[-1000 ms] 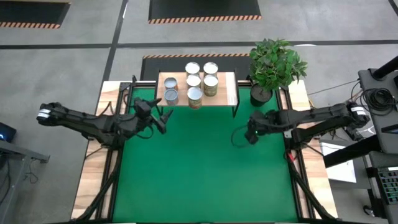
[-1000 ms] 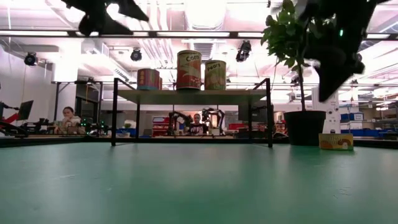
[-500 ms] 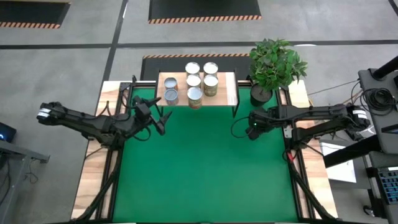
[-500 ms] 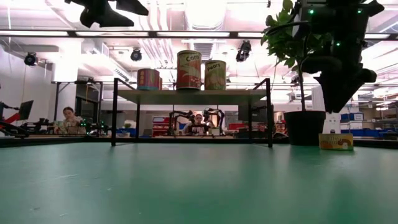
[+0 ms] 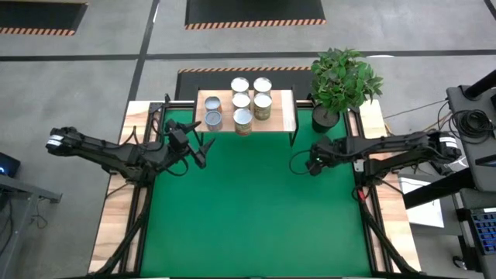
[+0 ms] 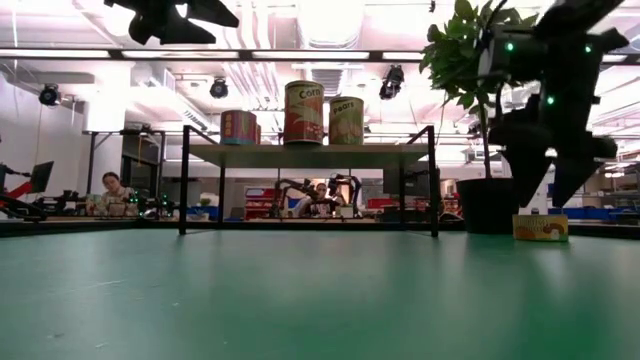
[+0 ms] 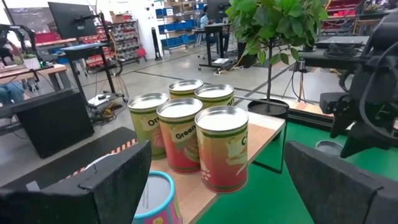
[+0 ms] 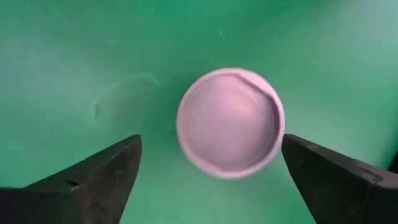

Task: Pick and place cans onto a shelf
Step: Put the canned mushroom on the shelf

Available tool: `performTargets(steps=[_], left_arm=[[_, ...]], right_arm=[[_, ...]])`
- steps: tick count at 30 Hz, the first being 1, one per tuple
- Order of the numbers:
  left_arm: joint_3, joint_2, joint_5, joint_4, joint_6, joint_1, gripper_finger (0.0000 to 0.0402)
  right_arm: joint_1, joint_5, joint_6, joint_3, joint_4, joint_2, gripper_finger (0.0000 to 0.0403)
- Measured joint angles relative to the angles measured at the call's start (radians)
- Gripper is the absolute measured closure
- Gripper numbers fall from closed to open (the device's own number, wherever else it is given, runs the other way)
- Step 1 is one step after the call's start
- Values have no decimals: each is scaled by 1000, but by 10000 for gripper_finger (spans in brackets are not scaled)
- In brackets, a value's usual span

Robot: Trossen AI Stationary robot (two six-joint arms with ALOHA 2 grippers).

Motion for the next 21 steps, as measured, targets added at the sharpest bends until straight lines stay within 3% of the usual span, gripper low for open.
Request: performTargets(steps=[11, 21], left_arm=[[0, 0, -4, 0, -1, 0, 54], [0, 0, -4, 0, -1, 0, 54]], right_arm=[[0, 110, 15, -101, 98, 0, 23], [18, 50, -27, -78, 172, 0, 23]])
